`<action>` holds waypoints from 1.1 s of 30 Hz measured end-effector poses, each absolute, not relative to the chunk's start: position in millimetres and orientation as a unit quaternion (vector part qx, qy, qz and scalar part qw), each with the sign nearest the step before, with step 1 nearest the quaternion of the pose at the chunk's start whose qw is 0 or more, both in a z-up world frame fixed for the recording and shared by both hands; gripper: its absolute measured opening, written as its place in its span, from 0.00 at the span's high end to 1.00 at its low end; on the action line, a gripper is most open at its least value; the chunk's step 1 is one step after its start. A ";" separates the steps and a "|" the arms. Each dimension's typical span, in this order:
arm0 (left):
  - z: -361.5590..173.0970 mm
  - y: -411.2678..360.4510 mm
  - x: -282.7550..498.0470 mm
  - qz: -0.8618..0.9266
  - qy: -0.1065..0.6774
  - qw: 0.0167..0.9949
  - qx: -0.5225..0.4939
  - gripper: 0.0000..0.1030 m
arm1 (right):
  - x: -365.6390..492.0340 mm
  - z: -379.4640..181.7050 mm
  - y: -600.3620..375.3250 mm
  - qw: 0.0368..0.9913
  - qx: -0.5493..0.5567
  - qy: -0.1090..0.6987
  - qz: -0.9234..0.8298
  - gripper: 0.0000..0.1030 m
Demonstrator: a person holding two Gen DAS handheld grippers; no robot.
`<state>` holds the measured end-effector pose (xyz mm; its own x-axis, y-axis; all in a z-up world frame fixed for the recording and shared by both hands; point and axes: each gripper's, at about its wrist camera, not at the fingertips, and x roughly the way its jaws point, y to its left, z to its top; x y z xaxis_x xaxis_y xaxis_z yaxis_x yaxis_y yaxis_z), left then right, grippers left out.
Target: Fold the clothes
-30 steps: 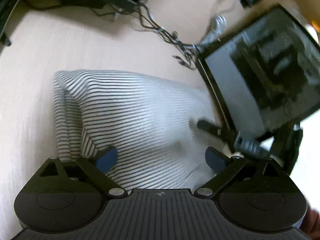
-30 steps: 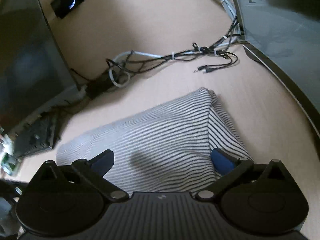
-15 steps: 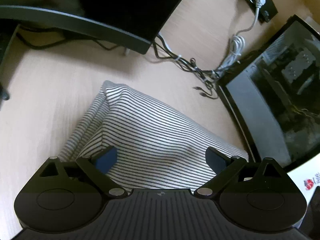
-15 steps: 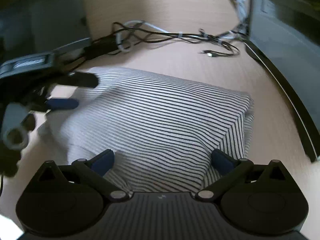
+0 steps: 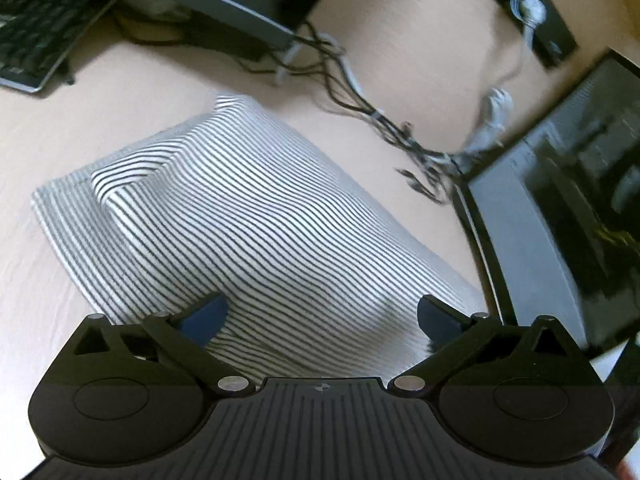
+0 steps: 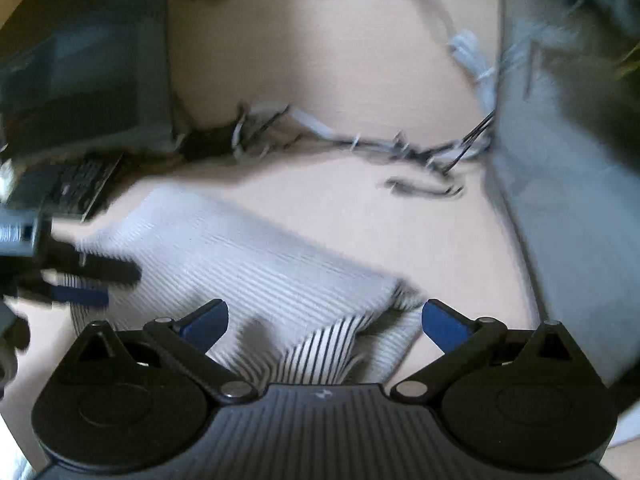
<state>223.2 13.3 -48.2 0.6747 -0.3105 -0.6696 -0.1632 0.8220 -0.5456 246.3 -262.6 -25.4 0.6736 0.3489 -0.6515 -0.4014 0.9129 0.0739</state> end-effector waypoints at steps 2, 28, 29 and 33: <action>-45.0 11.5 228.1 -0.023 0.410 0.862 -0.296 0.00 | 255.1 -39.3 -264.7 0.901 -0.029 0.373 0.221 0.00; -55.2 -16.3 239.5 -0.025 0.411 0.908 -0.076 0.00 | 238.6 -29.2 -265.1 0.875 0.000 0.391 0.286 0.00; -55.7 -15.0 239.0 -0.029 0.410 0.909 -0.073 0.00 | 237.9 -21.9 -269.6 0.881 0.002 0.382 0.279 0.00; -57.1 -14.5 238.6 -0.032 0.403 0.912 -0.071 0.00 | 234.1 4.1 -267.6 0.917 -0.049 0.314 0.241 0.00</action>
<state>238.6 -14.5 -57.1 0.6728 -0.1155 -0.7308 0.0011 0.9879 -0.1551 234.1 -267.6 4.1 0.6874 0.4107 -0.5990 -0.4720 0.8795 0.0614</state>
